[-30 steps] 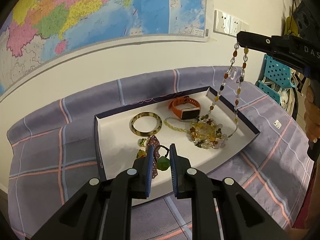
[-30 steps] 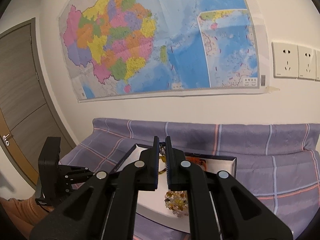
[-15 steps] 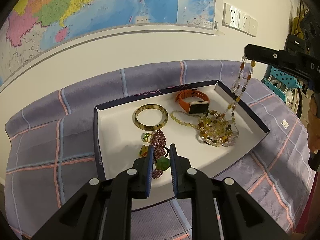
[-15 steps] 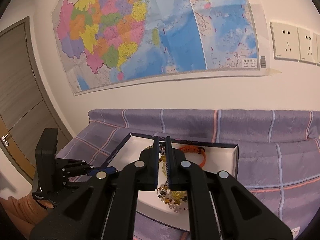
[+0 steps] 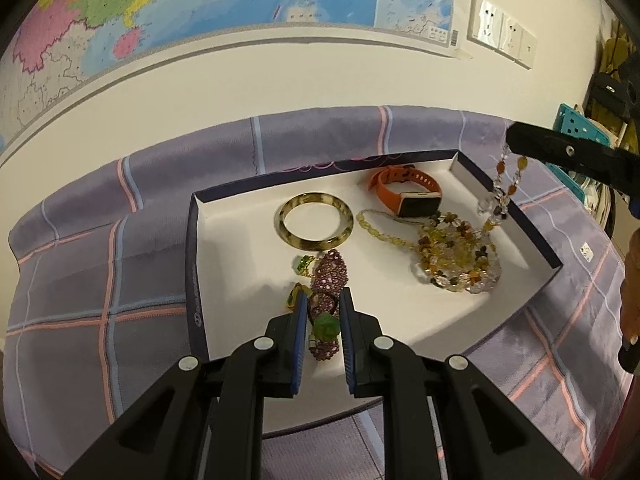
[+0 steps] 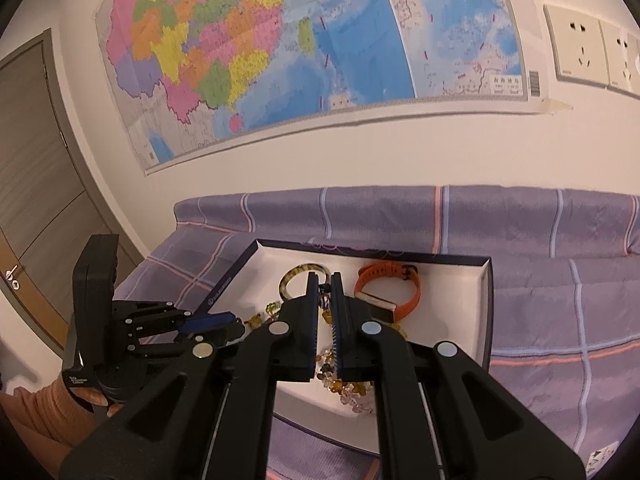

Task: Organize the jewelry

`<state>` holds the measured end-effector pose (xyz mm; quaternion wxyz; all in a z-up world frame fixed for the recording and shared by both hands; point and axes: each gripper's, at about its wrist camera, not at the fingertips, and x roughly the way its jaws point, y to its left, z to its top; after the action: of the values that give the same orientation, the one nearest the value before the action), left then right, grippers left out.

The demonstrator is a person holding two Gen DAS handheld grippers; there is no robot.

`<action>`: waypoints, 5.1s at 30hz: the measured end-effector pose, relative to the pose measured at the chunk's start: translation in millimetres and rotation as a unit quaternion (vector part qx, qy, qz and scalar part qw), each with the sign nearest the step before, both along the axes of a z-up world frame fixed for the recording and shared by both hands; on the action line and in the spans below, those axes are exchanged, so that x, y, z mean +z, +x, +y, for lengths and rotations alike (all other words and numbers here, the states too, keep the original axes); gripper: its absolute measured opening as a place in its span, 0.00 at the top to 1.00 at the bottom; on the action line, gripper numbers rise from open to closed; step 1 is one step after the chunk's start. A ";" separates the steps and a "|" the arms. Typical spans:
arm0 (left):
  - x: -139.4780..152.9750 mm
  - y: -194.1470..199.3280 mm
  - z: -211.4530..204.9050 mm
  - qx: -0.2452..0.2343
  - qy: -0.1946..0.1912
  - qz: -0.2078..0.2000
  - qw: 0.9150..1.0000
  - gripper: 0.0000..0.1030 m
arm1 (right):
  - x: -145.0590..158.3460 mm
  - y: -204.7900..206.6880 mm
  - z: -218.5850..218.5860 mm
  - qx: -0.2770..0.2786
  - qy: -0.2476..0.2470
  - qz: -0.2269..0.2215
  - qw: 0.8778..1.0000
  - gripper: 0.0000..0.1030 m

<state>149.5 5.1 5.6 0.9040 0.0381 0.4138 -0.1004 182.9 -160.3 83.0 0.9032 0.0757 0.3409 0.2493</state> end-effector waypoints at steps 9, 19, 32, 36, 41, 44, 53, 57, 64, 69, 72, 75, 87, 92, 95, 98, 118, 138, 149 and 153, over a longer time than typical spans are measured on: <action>-9.0 5.3 -1.2 0.007 0.007 0.011 1.000 0.86 | -20.4 1.9 4.6 0.010 -0.001 0.026 1.000 0.94; -14.5 8.9 -3.2 0.015 0.011 0.018 1.000 0.86 | -36.6 1.5 8.7 0.015 -0.004 0.046 0.999 0.94; -18.9 11.4 -2.0 0.022 0.015 0.027 0.999 0.85 | -58.8 5.8 10.5 0.016 -0.013 0.074 0.997 0.91; -18.6 10.8 -1.6 0.021 0.013 0.026 0.999 0.85 | -67.2 7.3 9.7 0.010 -0.019 0.084 0.996 0.89; -20.1 10.7 0.3 0.026 0.012 0.027 0.999 0.74 | -76.4 7.7 8.2 0.005 -0.024 0.095 0.995 0.83; -19.9 9.0 1.4 0.027 0.011 0.027 0.999 0.71 | -76.9 3.6 7.5 0.002 -0.028 0.092 0.995 0.81; -8.3 -7.9 0.9 0.026 0.007 0.006 1.000 0.40 | -67.0 -15.6 0.5 -0.007 -0.026 0.071 0.997 0.39; -0.1 -22.5 1.3 0.032 0.005 -0.014 0.999 0.17 | -61.5 -29.0 -3.3 -0.020 -0.040 0.052 0.998 0.17; 6.8 -45.3 2.4 0.046 0.009 -0.037 0.998 0.07 | -59.8 -50.0 -5.4 -0.038 -0.048 0.042 0.997 0.05; 7.0 -62.9 6.5 0.063 0.008 -0.045 0.997 0.07 | -57.4 -69.3 -1.1 -0.047 -0.057 0.027 0.997 0.05; 7.6 -73.2 8.2 0.073 0.004 -0.049 0.996 0.07 | -54.7 -82.7 5.2 -0.045 -0.069 0.016 0.996 0.05; 8.2 -82.2 8.3 0.083 0.000 -0.051 0.995 0.07 | -52.4 -94.8 11.3 -0.045 -0.083 0.004 0.996 0.05; 6.9 -110.6 7.7 0.113 -0.011 -0.053 0.992 0.07 | -49.4 -131.8 12.5 -0.074 -0.085 -0.011 0.994 0.05; 4.3 -117.2 3.9 0.117 -0.006 -0.049 0.992 0.07 | -52.2 -139.7 16.4 -0.077 -0.098 -0.009 0.992 0.05; 5.3 -120.4 2.4 0.119 0.000 -0.054 0.991 0.07 | -52.8 -143.7 16.3 -0.079 -0.096 -0.007 0.992 0.05; 6.2 -123.3 1.2 0.120 0.001 -0.056 0.991 0.07 | -54.5 -147.0 15.3 -0.080 -0.092 -0.003 0.992 0.05; 5.4 -132.9 -3.9 0.119 0.009 -0.062 0.991 0.07 | -58.7 -155.1 11.2 -0.084 -0.096 0.007 0.992 0.05; 3.9 -131.3 -7.6 0.114 0.013 -0.059 0.992 0.07 | -60.2 -152.7 10.7 -0.079 -0.091 0.012 0.993 0.05; 4.2 -130.7 -5.7 0.116 0.012 -0.059 0.991 0.07 | -61.3 -152.8 12.6 -0.078 -0.091 0.014 0.993 0.05; 4.0 -130.2 -5.8 0.116 0.013 -0.058 0.991 0.07 | -61.9 -151.6 12.7 -0.076 -0.091 0.017 0.993 0.05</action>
<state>19.3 -0.7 9.6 0.9315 0.0071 0.3635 0.0129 31.3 -147.7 21.2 0.9169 0.0227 0.3704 0.1470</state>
